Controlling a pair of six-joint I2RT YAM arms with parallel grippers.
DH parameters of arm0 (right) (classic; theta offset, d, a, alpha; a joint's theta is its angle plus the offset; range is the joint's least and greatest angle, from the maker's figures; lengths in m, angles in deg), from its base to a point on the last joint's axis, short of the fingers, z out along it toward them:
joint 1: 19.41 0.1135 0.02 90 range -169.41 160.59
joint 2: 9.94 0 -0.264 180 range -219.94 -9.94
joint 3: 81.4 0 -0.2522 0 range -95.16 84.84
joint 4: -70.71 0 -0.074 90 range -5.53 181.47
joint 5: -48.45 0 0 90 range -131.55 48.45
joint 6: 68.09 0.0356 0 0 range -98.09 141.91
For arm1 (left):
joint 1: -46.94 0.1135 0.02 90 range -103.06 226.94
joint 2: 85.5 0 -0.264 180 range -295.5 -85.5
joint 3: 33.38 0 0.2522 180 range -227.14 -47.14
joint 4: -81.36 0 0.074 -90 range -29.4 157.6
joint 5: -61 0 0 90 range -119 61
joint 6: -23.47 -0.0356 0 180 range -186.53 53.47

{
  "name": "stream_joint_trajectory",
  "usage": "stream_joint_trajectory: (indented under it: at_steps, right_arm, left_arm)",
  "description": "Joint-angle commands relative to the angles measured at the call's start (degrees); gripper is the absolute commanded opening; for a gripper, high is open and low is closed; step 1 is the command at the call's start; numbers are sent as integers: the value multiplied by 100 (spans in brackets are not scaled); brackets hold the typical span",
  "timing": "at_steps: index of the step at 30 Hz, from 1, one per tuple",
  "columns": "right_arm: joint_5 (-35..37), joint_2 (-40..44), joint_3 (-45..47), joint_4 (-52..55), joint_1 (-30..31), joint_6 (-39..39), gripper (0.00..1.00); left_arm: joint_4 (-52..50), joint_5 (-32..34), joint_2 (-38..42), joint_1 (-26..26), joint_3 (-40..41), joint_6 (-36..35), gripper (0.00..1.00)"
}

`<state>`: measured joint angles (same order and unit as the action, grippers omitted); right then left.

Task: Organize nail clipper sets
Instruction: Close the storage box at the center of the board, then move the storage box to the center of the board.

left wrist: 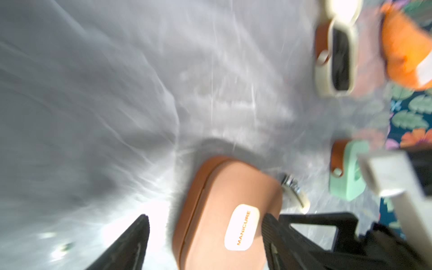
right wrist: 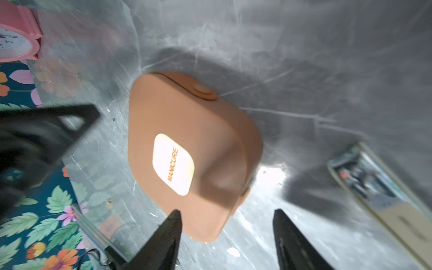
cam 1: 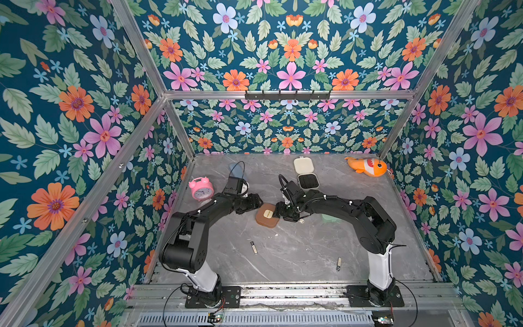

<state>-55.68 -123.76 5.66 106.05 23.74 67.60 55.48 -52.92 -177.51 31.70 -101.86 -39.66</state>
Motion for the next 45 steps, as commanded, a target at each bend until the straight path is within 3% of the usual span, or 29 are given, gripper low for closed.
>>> stream_joint_trajectory:
  at_steps: [1,8,19,26,31,34,37,45]
  right_arm:
    - [522,87,-97,722,162,-795,69]
    - [1702,-430,-853,2160,764,-1578,70]
    - [1982,-1428,-2316,2482,787,-1787,66]
    - [1747,-2579,-4298,2706,550,-2119,62]
    - [1139,-3428,-5987,3000,475,-2284,62]
    - [989,-3569,-6606,3189,433,-2297,63]
    - [1017,-3149,-6292,3041,314,-2310,65]
    - [1402,-1437,-4079,2526,-567,-2214,63]
  left_arm:
    - [-316,300,346,97,-134,7,79]
    - [-160,536,1288,171,181,161,80]
    - [-111,736,2369,375,1120,458,81]
    - [225,424,2646,610,1874,846,79]
    - [685,75,2563,628,2332,1118,78]
    - [991,-74,2491,636,2545,1256,77]
    - [1298,-262,2367,610,2692,1379,77]
    - [1567,-200,1964,178,2563,1459,76]
